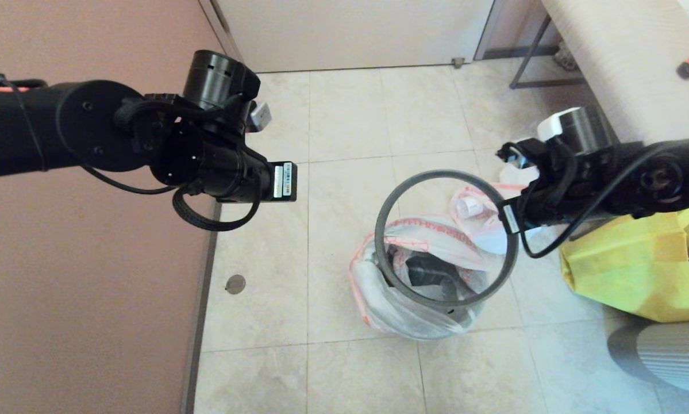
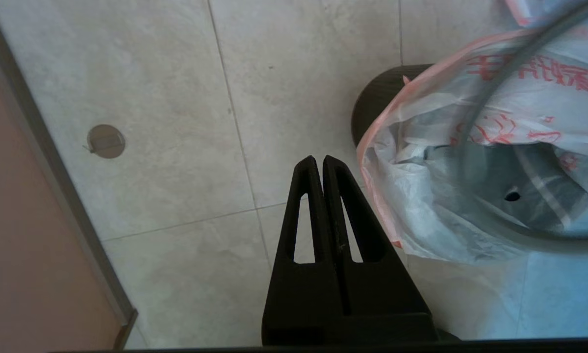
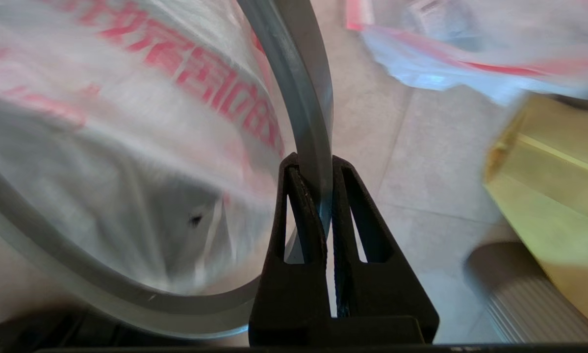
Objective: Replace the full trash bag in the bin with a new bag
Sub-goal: Place the trash can ring on the trash can
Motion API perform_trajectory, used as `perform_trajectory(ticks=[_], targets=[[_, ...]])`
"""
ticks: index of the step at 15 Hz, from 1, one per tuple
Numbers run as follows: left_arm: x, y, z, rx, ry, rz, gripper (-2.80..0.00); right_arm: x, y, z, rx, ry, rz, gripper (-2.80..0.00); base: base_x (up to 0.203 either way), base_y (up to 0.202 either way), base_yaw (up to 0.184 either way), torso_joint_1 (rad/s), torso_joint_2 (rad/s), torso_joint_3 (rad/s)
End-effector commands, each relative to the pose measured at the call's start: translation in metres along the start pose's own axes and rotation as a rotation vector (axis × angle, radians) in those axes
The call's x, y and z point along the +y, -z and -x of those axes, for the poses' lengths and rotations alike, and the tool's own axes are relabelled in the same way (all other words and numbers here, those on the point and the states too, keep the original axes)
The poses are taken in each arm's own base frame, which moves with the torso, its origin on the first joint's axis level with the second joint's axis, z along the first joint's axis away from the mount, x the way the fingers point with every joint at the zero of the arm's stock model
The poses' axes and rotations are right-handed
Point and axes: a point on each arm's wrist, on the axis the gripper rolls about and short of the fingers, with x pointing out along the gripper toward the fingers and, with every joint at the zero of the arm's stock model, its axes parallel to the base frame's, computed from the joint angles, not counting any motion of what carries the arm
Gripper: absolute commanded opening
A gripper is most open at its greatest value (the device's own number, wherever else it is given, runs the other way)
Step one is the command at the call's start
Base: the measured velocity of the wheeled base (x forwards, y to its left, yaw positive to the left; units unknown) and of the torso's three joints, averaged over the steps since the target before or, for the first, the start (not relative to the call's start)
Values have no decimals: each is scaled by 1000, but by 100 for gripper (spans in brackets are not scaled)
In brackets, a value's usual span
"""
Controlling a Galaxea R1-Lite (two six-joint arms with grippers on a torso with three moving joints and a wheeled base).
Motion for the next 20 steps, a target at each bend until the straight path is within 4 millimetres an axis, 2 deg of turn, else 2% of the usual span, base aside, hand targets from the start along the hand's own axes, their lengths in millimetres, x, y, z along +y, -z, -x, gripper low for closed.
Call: perform_trajectory(ticks=[1, 3, 4, 6, 9, 11, 14, 16, 18, 20], targets=[[-4, 3, -6, 21, 2, -9, -280, 9, 22, -64, 113, 4, 18, -280, 0, 0, 0, 0, 0, 0], [-12, 7, -9, 34, 17, -25, -280, 11, 31, -96, 141, 19, 20, -280, 0, 0, 0, 0, 0, 0], [-14, 8, -9, 36, 20, -29, -280, 12, 33, -101, 145, 23, 19, -280, 0, 0, 0, 0, 0, 0], [-14, 9, -8, 36, 21, -29, -280, 9, 22, -86, 102, 28, -17, -280, 0, 0, 0, 0, 0, 0], [-14, 9, -7, 36, 19, -30, -280, 3, 2, -36, 51, -7, -96, -280, 0, 0, 0, 0, 0, 0], [-13, 8, -6, 33, 19, -30, -280, 11, 6, -9, 130, -68, -112, -280, 0, 0, 0, 0, 0, 0], [-12, 8, -6, 32, 15, -28, -280, 26, 9, -8, 150, -99, -138, -280, 0, 0, 0, 0, 0, 0], [-11, 7, -6, 31, 13, -32, -280, 29, 6, 0, 136, -110, -156, -280, 0, 0, 0, 0, 0, 0], [-9, 7, -8, 32, 7, -30, -280, 30, 21, -7, 190, -105, -138, -280, 0, 0, 0, 0, 0, 0], [-8, 5, -7, 27, 8, -27, -280, 32, 31, -22, 237, -96, -135, -280, 0, 0, 0, 0, 0, 0]])
